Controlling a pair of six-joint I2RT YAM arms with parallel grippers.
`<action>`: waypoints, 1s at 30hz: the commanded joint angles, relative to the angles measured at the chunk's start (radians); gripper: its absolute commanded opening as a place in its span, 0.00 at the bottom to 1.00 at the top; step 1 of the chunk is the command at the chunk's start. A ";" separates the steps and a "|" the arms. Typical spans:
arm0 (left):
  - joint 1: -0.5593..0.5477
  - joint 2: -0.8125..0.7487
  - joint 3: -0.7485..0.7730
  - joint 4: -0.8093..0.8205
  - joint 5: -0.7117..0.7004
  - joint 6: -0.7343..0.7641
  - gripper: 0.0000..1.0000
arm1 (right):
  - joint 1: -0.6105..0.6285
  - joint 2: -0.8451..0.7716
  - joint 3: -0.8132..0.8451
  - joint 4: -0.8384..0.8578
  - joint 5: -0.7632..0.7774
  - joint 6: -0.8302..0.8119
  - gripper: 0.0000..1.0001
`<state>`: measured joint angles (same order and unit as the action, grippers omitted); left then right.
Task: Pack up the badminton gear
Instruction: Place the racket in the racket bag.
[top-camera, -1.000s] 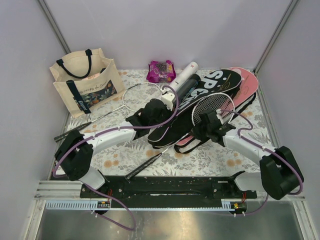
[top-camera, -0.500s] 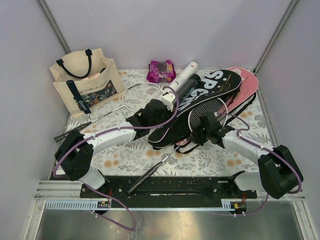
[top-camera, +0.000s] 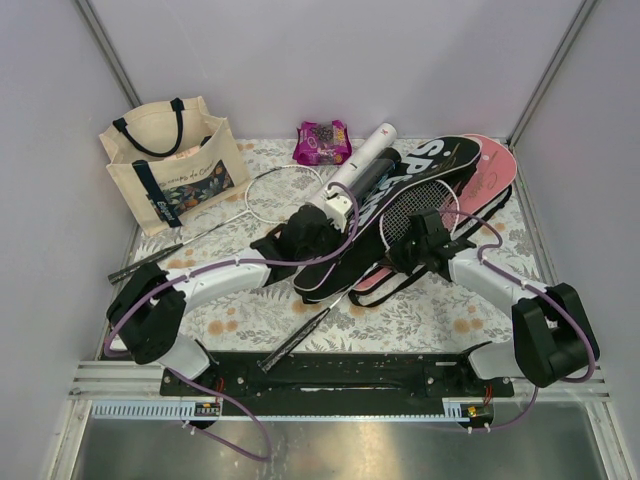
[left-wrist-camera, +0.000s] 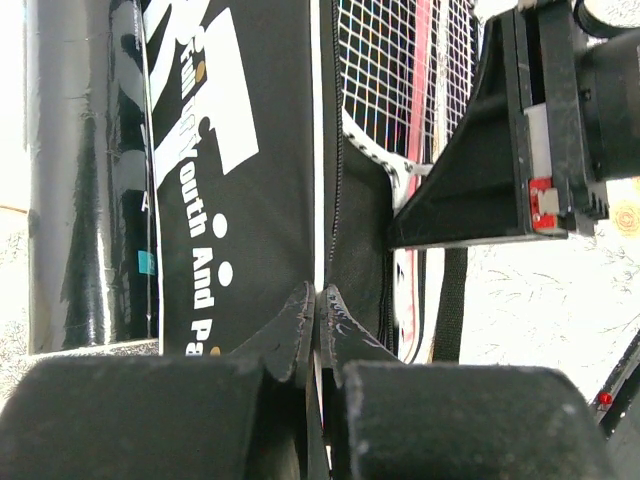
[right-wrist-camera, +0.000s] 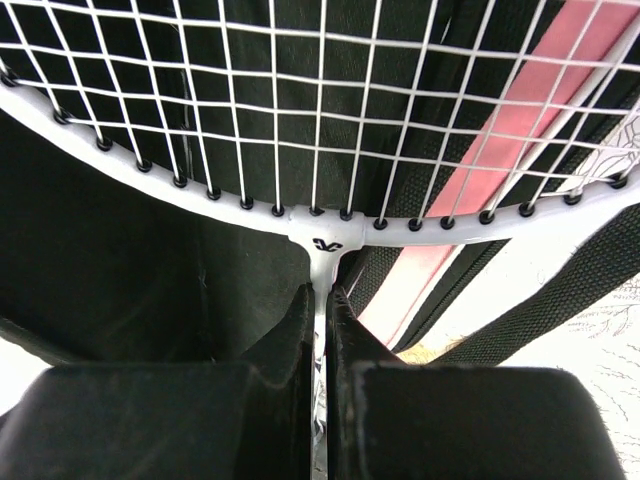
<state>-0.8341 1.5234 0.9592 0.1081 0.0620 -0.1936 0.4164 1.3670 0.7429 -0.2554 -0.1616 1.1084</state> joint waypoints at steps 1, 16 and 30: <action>-0.017 -0.049 -0.008 0.059 0.047 0.020 0.00 | -0.039 -0.052 0.041 0.113 -0.078 -0.041 0.00; -0.068 -0.016 -0.010 0.045 0.009 0.062 0.00 | -0.042 -0.089 0.182 -0.165 -0.132 -0.165 0.00; -0.106 0.021 -0.016 0.059 -0.002 0.056 0.00 | -0.030 -0.161 0.205 -0.453 0.097 -0.306 0.00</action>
<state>-0.9279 1.5387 0.9501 0.0998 0.0540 -0.1459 0.3721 1.2678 0.8810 -0.6525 -0.1204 0.8665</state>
